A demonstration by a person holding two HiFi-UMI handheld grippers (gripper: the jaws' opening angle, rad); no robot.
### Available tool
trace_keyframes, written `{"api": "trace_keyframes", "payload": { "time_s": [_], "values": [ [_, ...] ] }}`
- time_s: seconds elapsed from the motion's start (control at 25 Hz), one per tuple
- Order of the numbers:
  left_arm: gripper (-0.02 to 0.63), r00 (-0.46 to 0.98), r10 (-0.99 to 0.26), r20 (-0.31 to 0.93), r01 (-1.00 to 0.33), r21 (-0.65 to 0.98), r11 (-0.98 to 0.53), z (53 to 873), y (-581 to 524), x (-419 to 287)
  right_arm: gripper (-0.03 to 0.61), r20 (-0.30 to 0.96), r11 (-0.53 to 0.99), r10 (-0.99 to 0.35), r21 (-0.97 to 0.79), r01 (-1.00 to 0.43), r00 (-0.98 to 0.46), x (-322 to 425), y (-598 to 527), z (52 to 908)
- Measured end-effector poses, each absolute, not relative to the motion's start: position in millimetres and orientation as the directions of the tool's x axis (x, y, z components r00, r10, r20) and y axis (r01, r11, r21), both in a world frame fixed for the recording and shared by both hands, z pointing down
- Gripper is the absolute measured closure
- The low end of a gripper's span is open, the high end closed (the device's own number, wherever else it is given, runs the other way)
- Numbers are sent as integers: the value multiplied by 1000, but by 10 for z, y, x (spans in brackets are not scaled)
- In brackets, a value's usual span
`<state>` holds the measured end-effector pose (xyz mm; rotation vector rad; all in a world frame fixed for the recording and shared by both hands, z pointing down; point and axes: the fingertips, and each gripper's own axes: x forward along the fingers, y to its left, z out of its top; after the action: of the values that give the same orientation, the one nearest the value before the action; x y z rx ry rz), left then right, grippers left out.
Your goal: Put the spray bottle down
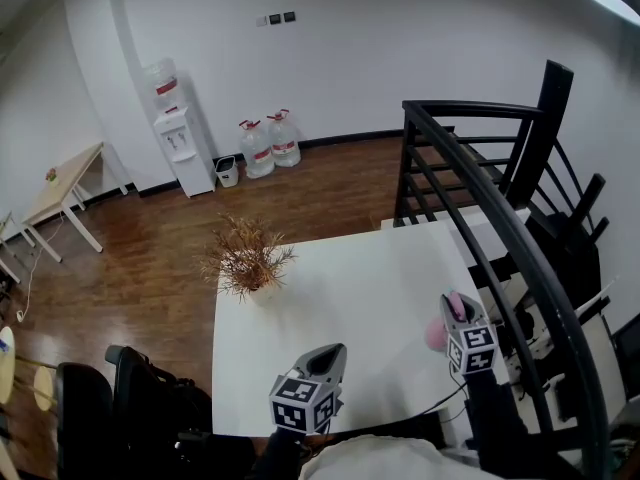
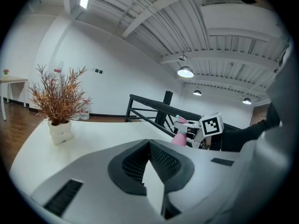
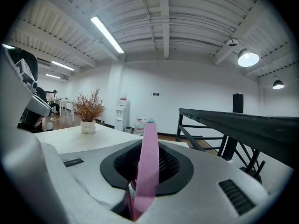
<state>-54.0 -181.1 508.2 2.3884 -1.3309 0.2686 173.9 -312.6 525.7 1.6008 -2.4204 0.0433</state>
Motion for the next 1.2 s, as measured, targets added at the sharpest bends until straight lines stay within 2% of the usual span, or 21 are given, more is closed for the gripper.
{"api": "trace_keyframes", "payload": {
  "time_s": [0.48, 0.52, 0.64, 0.76, 0.8, 0.92, 1.12, 1.2],
  "values": [
    [624, 523, -778, 348, -852, 238, -466, 5067, -1805, -572, 514, 188, 381, -915, 112, -918, -357, 1765, -3139, 5242],
    [624, 523, -778, 348, -852, 237, -467, 5065, -1806, -573, 475, 192, 387, -912, 110, -916, -362, 1753, -3135, 5251],
    [624, 525, -777, 348, -851, 236, -469, 5053, -1810, -573, 457, 197, 392, -909, 107, -914, -367, 1737, -3130, 5252],
    [624, 524, -777, 349, -851, 234, -469, 5053, -1811, -576, 409, 188, 380, -915, 110, -919, -356, 1761, -3129, 5216],
    [624, 524, -777, 349, -851, 234, -469, 5053, -1809, -578, 361, 185, 374, -918, 109, -921, -351, 1777, -3117, 5202],
    [624, 522, -779, 348, -853, 237, -465, 5051, -1792, -596, 325, 174, 334, -934, 107, -936, -313, 1879, -3004, 5157],
    [624, 516, -779, 357, -856, 251, -453, 5108, -1767, -633, 325, 45, 179, -984, 196, -964, -174, 2001, -2594, 4877],
    [624, 523, -773, 359, -852, 254, -458, 5128, -1750, -612, 325, -40, 159, -983, 291, -944, -178, 1877, -2417, 4651]
  ]
}}
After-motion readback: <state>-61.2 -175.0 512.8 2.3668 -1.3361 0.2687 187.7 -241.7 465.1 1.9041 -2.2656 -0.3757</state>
